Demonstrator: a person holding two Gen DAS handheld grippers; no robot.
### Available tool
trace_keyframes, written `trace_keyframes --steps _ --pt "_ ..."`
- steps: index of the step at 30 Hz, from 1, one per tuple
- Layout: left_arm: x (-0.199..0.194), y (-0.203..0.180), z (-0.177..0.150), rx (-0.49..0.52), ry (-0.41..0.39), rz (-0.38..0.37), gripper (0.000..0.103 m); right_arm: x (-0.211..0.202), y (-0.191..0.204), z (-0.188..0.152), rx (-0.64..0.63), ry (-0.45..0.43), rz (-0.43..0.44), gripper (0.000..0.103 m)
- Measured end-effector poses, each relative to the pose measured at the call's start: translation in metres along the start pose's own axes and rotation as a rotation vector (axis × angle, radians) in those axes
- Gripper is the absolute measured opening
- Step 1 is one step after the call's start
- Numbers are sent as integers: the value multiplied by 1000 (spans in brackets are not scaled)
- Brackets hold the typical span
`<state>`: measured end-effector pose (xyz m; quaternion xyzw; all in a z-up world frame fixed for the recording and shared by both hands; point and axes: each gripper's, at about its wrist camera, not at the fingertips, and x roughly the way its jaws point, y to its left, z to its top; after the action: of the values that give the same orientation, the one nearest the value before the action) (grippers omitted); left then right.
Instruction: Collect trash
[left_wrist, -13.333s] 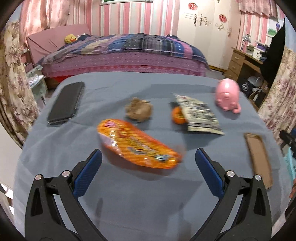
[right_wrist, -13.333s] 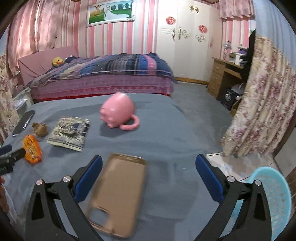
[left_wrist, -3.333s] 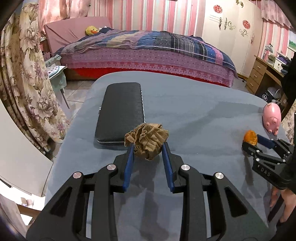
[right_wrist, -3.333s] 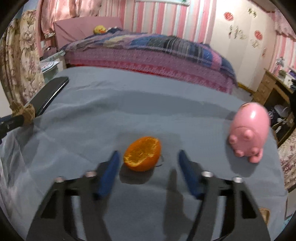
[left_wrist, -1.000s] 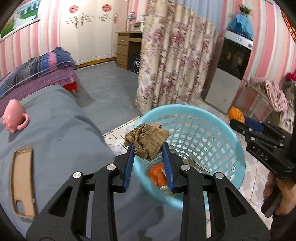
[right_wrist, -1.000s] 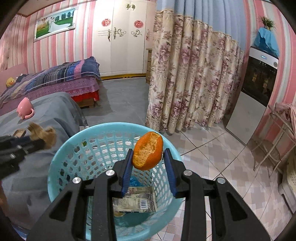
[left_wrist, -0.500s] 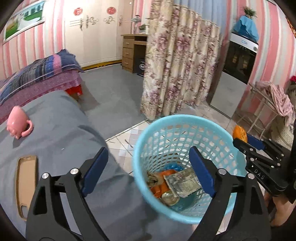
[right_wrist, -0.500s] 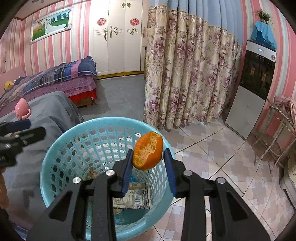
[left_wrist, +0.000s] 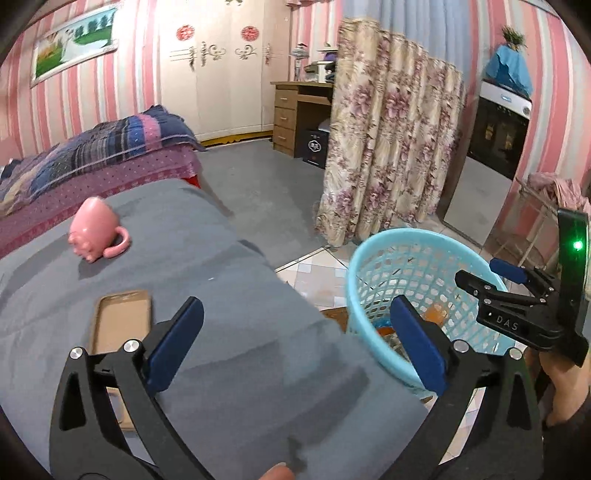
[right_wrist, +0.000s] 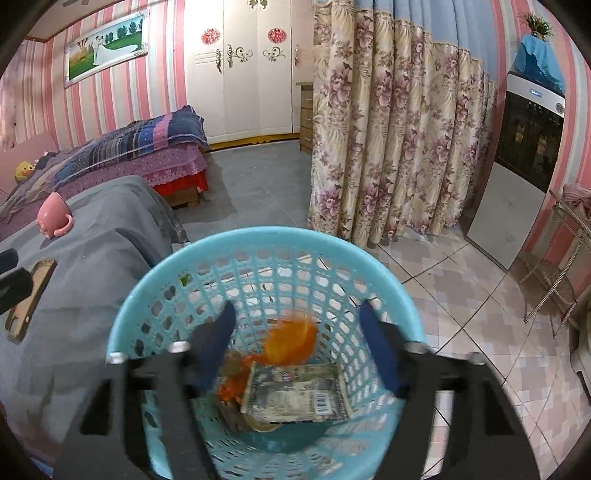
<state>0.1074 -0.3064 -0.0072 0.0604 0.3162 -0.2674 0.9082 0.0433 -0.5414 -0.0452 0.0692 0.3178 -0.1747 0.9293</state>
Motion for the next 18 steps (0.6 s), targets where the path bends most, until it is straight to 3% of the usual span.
trace_keyframes --steps 2,6,11,18 --pt "-6 12 -2 -18 5 5 98 -3 6 0 -7 -11 -13 86" --pt "-21 29 -7 -15 -4 58 98 -11 15 -1 3 -32 -25 98" --pt "-47 51 -13 -16 -22 102 98 -26 35 4 2 -45 -59 98" --pt "-91 93 -30 -53 -32 127 98 -59 81 5 17 -92 -38 99"
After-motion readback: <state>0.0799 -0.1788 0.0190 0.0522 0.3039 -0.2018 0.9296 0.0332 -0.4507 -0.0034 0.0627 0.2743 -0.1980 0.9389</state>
